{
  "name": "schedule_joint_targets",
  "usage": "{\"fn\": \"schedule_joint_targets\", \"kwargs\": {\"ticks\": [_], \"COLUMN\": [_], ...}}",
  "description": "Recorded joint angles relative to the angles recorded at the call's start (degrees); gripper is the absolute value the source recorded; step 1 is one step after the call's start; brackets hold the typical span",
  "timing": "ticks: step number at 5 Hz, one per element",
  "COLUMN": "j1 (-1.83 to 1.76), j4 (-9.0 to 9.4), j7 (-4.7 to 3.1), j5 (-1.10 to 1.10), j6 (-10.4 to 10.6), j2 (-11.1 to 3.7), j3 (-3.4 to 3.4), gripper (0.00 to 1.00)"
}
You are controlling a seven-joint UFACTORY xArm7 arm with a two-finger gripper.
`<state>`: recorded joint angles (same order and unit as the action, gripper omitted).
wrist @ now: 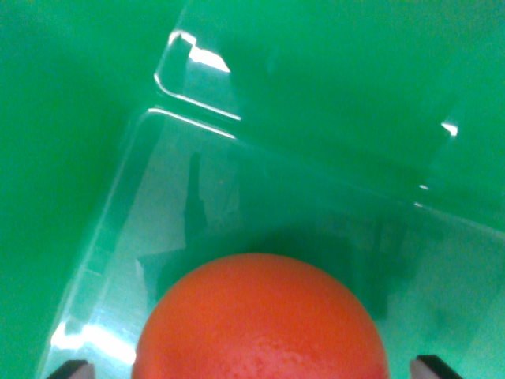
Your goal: Pick fruit
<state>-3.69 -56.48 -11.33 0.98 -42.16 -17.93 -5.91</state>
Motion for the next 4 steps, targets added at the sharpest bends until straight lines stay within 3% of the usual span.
{"fn": "schedule_joint_targets", "kwargs": {"ticks": [1, 4], "j1": [0.00, 0.00], "j4": [0.00, -0.06], "j7": [0.00, 0.00], "j5": [0.00, 0.00], "j6": [0.0, -0.1], "j2": [0.00, 0.03], "j3": [0.00, 0.00], "gripper": [1.00, 1.00]}}
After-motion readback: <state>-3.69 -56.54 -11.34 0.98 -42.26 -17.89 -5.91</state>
